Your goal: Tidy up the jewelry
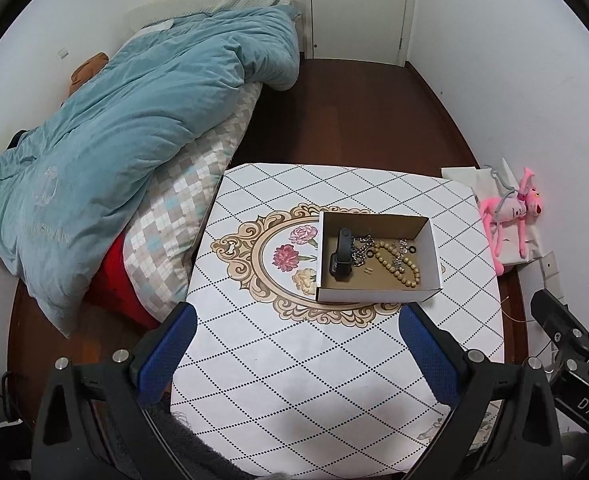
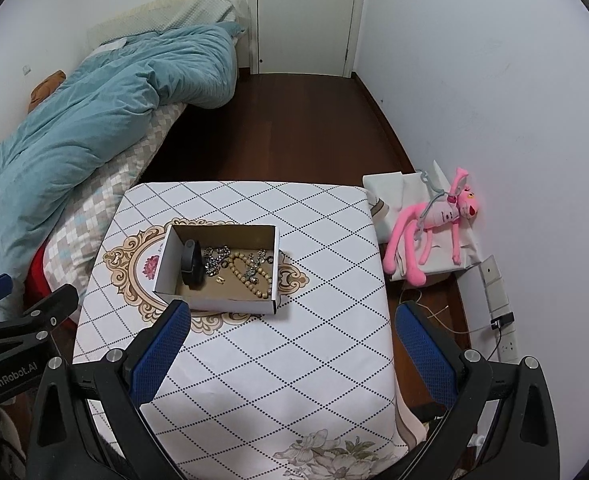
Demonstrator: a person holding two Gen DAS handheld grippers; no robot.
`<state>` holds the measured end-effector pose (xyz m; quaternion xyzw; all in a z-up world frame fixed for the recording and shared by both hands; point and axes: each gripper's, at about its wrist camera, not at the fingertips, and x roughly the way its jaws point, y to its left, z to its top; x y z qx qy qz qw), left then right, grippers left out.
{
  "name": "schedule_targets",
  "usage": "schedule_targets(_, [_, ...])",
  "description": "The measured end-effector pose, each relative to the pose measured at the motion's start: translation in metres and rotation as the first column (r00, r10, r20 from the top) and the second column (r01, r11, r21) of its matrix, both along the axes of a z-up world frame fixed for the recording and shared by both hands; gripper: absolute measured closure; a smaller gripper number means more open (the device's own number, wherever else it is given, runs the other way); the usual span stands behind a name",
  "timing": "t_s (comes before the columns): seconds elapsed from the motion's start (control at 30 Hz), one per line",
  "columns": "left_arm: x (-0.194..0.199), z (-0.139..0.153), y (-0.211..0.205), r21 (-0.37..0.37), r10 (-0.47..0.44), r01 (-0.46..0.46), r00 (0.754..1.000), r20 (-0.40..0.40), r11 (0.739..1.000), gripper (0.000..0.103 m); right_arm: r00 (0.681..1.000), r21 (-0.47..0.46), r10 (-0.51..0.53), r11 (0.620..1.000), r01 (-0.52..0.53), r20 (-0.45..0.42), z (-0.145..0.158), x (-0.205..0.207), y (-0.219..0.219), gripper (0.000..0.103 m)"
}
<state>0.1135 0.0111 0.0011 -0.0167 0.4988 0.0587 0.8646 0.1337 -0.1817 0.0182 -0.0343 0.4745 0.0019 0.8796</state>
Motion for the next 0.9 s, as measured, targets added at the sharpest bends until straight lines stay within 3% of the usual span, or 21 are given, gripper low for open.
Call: schedule_targets(0.9, [0.002,-0.0065,-0.0036,-0.009,-0.004,0.004,1.0,-0.003,1.0,0.0,1.0,-0.005,0.0,1.0,0.0,-0.009,-0.0059,0.0012,0.0001,0.0])
